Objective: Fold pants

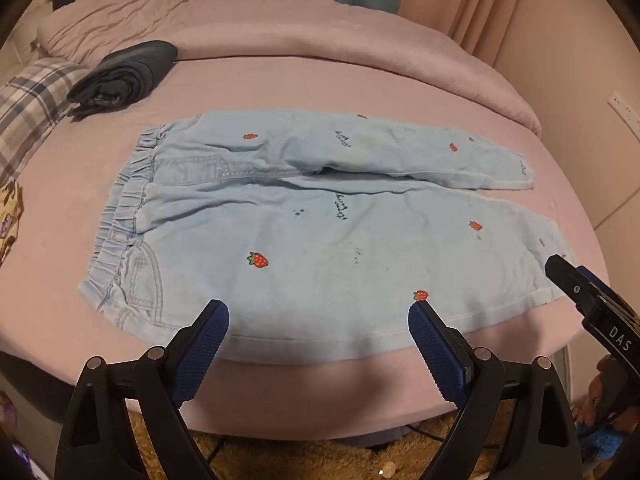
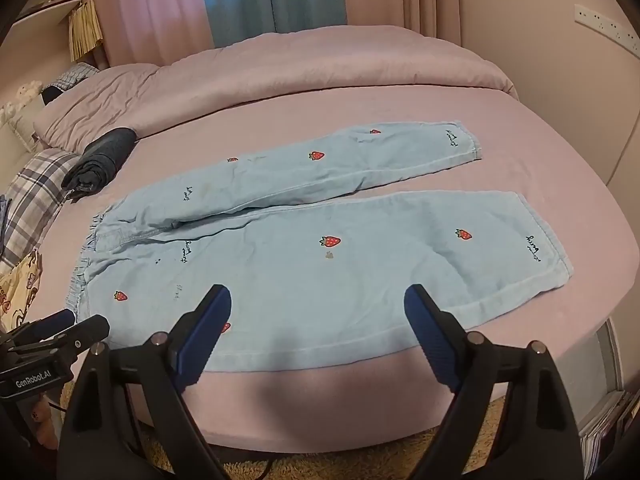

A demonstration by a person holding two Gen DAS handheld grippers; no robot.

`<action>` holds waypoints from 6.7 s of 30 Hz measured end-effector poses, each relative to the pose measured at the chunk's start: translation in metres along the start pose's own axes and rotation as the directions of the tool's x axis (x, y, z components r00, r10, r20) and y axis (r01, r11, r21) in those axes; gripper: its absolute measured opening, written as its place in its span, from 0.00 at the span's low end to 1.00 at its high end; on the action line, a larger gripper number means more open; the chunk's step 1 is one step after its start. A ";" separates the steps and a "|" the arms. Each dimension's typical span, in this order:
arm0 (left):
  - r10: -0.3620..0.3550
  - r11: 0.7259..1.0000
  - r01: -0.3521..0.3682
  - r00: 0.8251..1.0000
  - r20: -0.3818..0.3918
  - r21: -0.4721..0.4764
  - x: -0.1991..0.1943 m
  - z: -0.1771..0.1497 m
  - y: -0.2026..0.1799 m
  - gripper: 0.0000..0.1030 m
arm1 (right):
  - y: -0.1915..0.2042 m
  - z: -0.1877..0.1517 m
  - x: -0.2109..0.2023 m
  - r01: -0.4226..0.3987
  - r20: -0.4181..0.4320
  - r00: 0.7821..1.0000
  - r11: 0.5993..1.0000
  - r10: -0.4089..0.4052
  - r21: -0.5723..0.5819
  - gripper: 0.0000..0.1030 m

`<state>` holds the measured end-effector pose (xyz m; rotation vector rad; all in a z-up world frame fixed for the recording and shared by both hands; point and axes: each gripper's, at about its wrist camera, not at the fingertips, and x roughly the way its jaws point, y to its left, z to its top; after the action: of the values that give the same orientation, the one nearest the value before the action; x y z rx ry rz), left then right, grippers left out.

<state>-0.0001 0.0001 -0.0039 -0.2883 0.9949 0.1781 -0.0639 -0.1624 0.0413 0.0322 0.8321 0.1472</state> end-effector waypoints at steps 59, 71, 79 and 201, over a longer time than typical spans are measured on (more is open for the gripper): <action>0.065 0.974 -0.067 0.998 -0.015 -0.215 0.011 0.000 0.084 0.84 | -0.051 0.001 0.013 0.029 -0.025 0.999 0.995 -0.027 0.095 0.83; 0.237 0.831 -0.262 0.965 -0.114 -0.491 0.023 -0.016 0.194 0.84 | -0.194 -0.006 0.013 0.264 -0.111 0.964 0.889 -0.240 0.373 0.83; 0.204 0.807 -0.231 0.973 -0.110 -0.544 0.039 -0.023 0.205 0.84 | -0.236 -0.010 0.035 0.343 -0.158 0.939 0.839 -0.305 0.422 0.83; 0.144 0.924 -0.164 0.986 -0.085 -0.346 0.125 0.151 0.225 0.58 | -0.282 0.169 0.222 0.228 -0.286 0.948 0.921 -0.136 0.315 0.16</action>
<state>0.1244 0.2631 -0.0676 -0.5455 1.0422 0.4971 0.2409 -0.4045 -0.0322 0.2696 1.1116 -0.1790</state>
